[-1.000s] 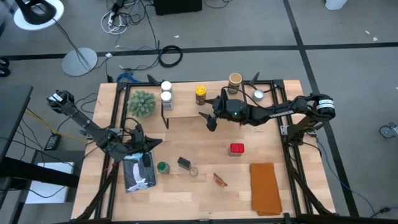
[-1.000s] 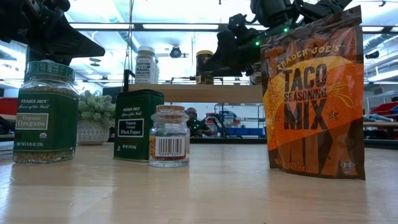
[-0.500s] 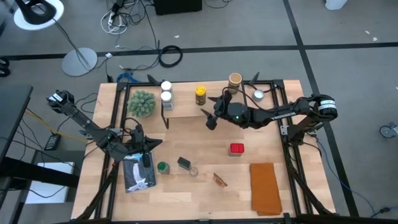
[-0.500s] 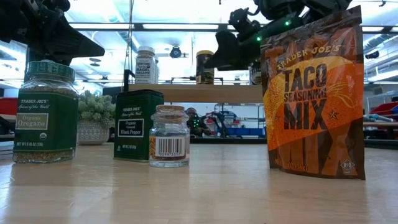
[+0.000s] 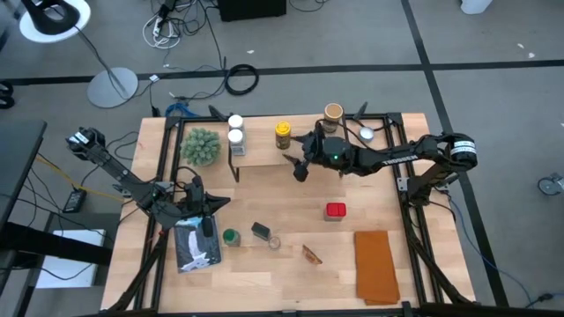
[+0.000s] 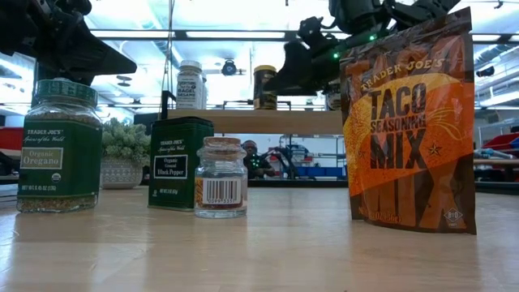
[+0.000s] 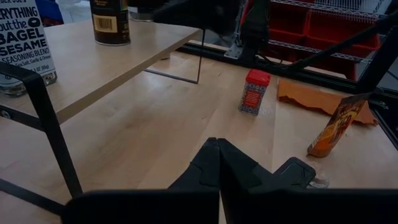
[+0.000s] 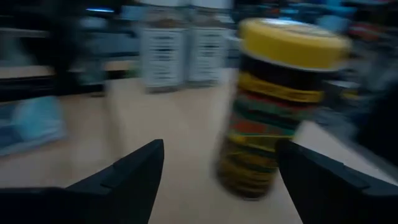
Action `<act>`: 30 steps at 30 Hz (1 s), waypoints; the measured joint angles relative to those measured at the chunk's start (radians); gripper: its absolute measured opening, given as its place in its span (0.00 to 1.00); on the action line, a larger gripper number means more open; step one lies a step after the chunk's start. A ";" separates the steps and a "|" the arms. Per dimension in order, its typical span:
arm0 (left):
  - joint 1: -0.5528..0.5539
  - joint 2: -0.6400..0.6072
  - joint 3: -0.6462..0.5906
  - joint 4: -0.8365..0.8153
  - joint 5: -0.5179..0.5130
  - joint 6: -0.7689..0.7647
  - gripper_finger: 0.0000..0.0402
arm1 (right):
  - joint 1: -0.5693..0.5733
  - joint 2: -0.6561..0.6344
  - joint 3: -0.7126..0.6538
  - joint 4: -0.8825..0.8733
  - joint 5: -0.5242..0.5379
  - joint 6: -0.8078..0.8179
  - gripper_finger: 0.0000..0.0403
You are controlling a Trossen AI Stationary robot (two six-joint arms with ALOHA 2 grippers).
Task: Shelf spices
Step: Put the yellow seasoning bottle on the shelf
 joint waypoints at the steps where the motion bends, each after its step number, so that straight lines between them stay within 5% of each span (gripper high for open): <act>1: 0.000 0.000 0.000 0.000 0.000 0.000 0.00 | 0.000 0.000 0.000 0.000 -0.044 -0.002 0.76; 4: 0.000 0.000 0.000 0.000 0.000 0.000 0.00 | 0.001 0.000 0.000 -0.001 -0.117 -0.015 0.76; 12: 0.000 0.000 0.000 0.000 0.017 0.000 0.00 | 0.016 -0.009 0.000 -0.011 -0.113 0.001 0.76; 21: 0.000 0.000 0.000 0.000 0.022 0.000 0.00 | 0.068 -0.091 0.001 -0.048 0.250 -0.019 0.76; 30: 0.000 0.000 0.000 0.008 0.014 0.000 0.00 | 0.029 0.032 0.038 -0.007 0.171 0.008 0.76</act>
